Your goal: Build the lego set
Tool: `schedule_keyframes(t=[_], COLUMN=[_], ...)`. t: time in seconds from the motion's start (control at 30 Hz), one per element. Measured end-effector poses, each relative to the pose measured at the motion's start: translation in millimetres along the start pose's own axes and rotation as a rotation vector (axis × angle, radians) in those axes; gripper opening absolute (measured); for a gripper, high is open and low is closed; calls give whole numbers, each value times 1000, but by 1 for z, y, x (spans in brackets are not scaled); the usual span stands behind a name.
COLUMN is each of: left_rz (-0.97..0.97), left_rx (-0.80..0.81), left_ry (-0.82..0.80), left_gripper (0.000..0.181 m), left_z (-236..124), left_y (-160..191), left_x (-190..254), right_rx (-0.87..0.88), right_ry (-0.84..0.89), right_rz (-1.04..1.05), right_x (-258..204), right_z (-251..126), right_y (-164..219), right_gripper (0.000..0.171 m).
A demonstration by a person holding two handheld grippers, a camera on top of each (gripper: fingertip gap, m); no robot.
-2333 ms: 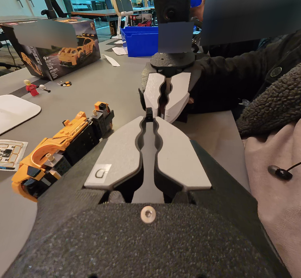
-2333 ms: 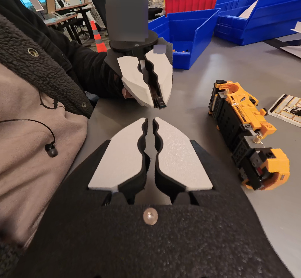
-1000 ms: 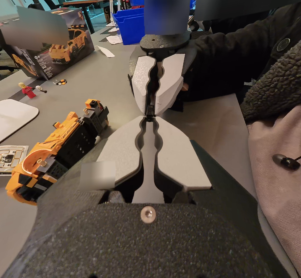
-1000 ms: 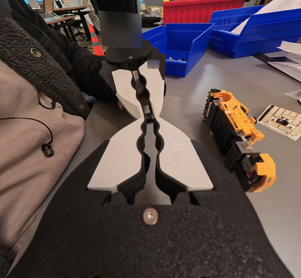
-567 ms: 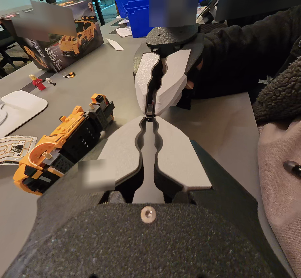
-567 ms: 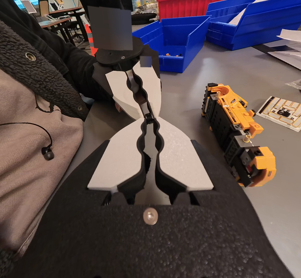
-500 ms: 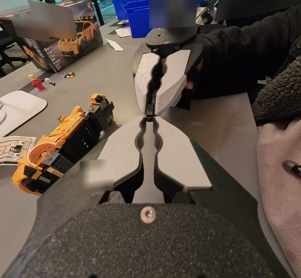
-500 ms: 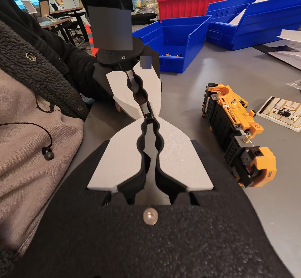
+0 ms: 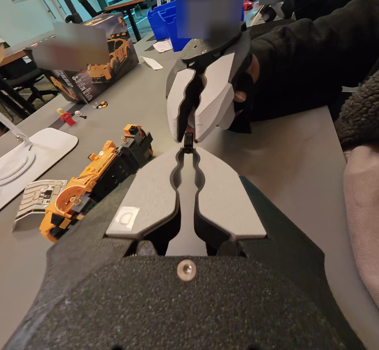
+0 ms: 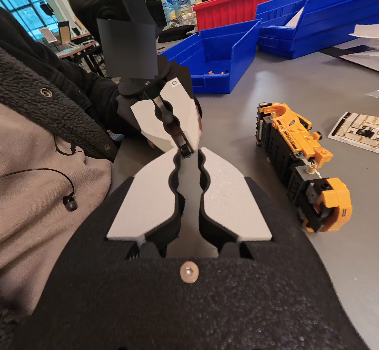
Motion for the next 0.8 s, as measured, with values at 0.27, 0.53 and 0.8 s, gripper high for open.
schedule_keyframes(t=[0.27,0.53,0.8], left_rz=[-3,-25,-8], left_rx=[22,6,11], left_ry=[50,23,-1], left_gripper=[8,8,8], left_z=[0,1,0], left_y=[-2,1,0], left_x=[4,3,1], right_rx=[-4,-18,2], right_ry=[-34,-11,-7], right_rz=[-81,-71,-32], right_x=[-8,-6,-3], right_z=[1,2,0], right_y=[-1,-1,-1], right_gripper=[9,8,12])
Point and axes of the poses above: each gripper's, where its closed fingertips meet, z out along the fingers, y out of its underside, x = y × z across the jaws, the point moved 9 cm from there along -z, back along the fingers, and after that the axes turned 5 degrees about x, right-handed, at the moved point
